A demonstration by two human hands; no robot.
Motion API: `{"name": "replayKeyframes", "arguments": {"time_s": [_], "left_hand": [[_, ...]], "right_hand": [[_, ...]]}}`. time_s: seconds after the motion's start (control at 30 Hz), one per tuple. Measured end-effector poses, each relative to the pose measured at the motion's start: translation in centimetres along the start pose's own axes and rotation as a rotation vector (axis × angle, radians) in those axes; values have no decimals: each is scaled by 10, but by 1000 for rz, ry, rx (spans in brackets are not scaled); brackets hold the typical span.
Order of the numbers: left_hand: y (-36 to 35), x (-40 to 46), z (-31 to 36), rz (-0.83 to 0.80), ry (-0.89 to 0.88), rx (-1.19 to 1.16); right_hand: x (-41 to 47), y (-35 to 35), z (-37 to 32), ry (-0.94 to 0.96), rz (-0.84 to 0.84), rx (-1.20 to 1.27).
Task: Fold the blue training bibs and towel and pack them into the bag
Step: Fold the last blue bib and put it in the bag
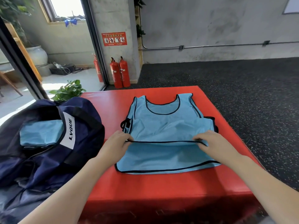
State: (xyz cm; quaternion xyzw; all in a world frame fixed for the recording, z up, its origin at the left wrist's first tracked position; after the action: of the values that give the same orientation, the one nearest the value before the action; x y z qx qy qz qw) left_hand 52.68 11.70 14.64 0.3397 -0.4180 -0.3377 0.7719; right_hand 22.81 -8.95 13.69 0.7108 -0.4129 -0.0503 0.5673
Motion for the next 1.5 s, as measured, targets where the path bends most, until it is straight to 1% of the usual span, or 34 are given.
{"name": "replayKeyframes", "arguments": {"time_s": [0.1, 0.17, 0.23, 0.3, 0.37, 0.47, 0.53, 0.6, 0.77, 0.87, 0.93, 1.07, 1.17, 1.23, 1.33, 1.4, 1.5], "left_hand": [[10, -7, -5, 27, 21, -64], [17, -12, -7, 48, 31, -93], [25, -18, -6, 66, -11, -91], [29, -25, -3, 60, -111, -80], [25, -34, -2, -5, -181, -27], [17, -46, -6, -105, -187, 53], [9, -56, -5, -170, -201, 66], [3, -65, -3, -214, -193, 71], [1, -73, -4, -233, -174, 87], [3, -75, 5, -200, -248, 89], [4, -77, 8, -182, -264, 93], [7, -78, 6, -129, -206, 82], [24, -72, 8, -2, -160, 53], [43, -64, 10, 79, -110, 36], [75, -43, 21, 162, -34, 28], [107, -25, 34, 257, 32, -5], [174, 1, 75, 436, 69, -77]], "right_hand": [[-8, 10, 15, -91, 45, 136], [-13, 18, 21, -102, 80, 127], [-19, 24, 23, -49, 64, 46], [-27, 26, 21, 46, 13, 5], [-38, 19, 23, 149, -74, -40], [-48, 4, 27, 232, -184, -181], [-55, 2, 25, 207, -229, -184], [-60, 5, 22, 196, -237, -168], [-62, 9, 24, 156, -251, -125], [-62, 14, 27, 108, -195, -98], [-63, 20, 28, 67, -145, -71], [-63, 33, 20, 68, -74, -60], [-59, 45, 13, 128, 16, -88], [-54, 60, 7, 155, 114, -93], [-43, 102, -6, 151, 319, -18], [-33, 138, -20, 112, 443, 51], [-13, 200, -42, 16, 588, 179]]}}
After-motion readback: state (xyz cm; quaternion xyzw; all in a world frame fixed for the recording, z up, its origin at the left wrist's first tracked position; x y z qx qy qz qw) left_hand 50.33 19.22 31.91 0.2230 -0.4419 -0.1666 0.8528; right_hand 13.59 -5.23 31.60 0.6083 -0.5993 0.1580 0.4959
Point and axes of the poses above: each hand's wrist, its own x-axis towards the middle knuckle, its own y-axis out of the back of the hand, z = x × y, the point moved 7 cm from there along x, towards the middle knuckle, and after that the axes turned 13 degrees about z, right-handed, at the moved point
